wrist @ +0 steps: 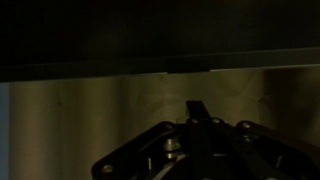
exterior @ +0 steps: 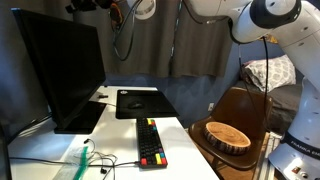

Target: Push the desktop monitor down in order to slightly adjust its height down

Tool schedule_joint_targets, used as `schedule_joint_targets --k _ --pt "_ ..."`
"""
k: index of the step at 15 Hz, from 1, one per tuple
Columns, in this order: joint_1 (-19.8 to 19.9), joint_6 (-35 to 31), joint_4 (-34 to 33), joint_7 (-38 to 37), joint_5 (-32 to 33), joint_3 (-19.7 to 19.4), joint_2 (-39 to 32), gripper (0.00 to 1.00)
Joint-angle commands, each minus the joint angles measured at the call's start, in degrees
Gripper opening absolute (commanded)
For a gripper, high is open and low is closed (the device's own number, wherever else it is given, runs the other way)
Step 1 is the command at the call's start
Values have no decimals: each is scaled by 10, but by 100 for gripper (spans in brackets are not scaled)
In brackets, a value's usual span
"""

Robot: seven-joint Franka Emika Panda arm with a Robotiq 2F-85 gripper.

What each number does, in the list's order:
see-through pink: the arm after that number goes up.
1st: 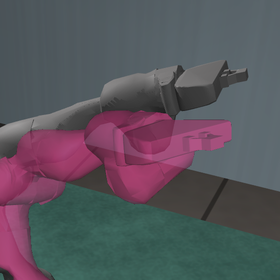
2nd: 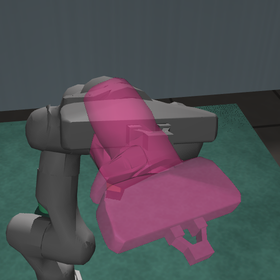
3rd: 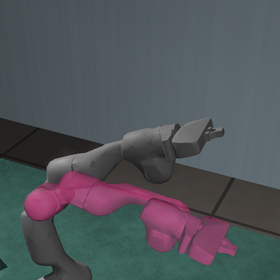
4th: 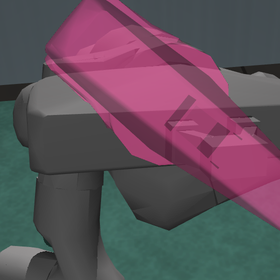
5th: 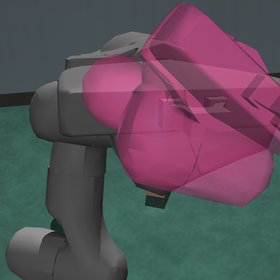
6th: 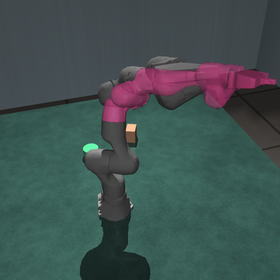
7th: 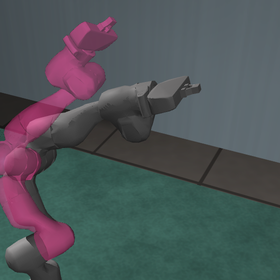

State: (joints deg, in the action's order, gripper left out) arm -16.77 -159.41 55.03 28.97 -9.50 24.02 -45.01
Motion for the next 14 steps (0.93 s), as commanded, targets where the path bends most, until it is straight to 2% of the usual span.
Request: schedule_joint_targets --k 1,6,14 --pt "-13 -25 -30 -3 5 -6 -31 0" --pt "-18 -50 -36 -1 7 -7 -52 0" --pt "-23 -34 -16 -29 9 -42 -40 0"
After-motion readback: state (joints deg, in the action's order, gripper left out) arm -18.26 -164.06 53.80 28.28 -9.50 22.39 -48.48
